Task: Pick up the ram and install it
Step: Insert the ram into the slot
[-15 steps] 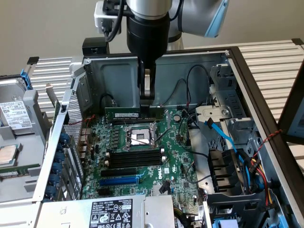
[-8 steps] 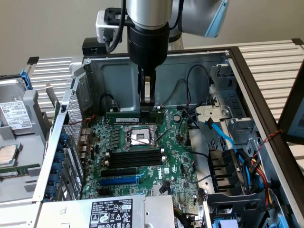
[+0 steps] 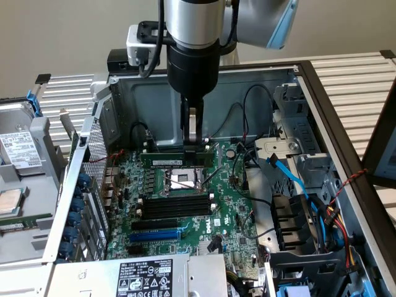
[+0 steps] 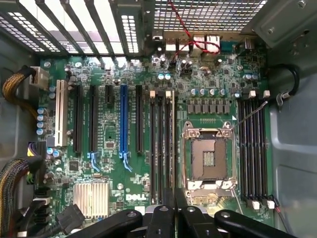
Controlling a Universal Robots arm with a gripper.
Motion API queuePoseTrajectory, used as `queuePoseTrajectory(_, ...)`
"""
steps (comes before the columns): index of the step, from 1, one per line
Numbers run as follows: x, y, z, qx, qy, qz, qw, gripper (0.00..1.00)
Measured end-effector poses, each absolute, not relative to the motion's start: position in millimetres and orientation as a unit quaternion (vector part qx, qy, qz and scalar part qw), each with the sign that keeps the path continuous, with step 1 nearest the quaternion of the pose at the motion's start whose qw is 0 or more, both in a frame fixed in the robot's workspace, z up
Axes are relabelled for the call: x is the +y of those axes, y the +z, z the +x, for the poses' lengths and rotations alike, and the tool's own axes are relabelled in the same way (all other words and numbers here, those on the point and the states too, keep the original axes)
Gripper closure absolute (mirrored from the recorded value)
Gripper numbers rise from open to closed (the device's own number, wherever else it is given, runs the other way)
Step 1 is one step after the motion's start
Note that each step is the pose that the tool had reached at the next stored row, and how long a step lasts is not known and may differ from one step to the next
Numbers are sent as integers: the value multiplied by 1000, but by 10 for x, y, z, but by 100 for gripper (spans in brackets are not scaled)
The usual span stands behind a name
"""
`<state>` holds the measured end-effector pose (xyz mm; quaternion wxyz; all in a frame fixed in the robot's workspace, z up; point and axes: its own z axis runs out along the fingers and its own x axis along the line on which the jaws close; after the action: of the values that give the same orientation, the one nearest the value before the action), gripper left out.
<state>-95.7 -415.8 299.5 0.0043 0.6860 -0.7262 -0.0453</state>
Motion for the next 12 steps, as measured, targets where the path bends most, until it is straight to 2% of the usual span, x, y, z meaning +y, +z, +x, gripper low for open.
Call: queuePoseTrajectory(12, -4158, 2865, -981, -728, -28, 685, 11, 87)
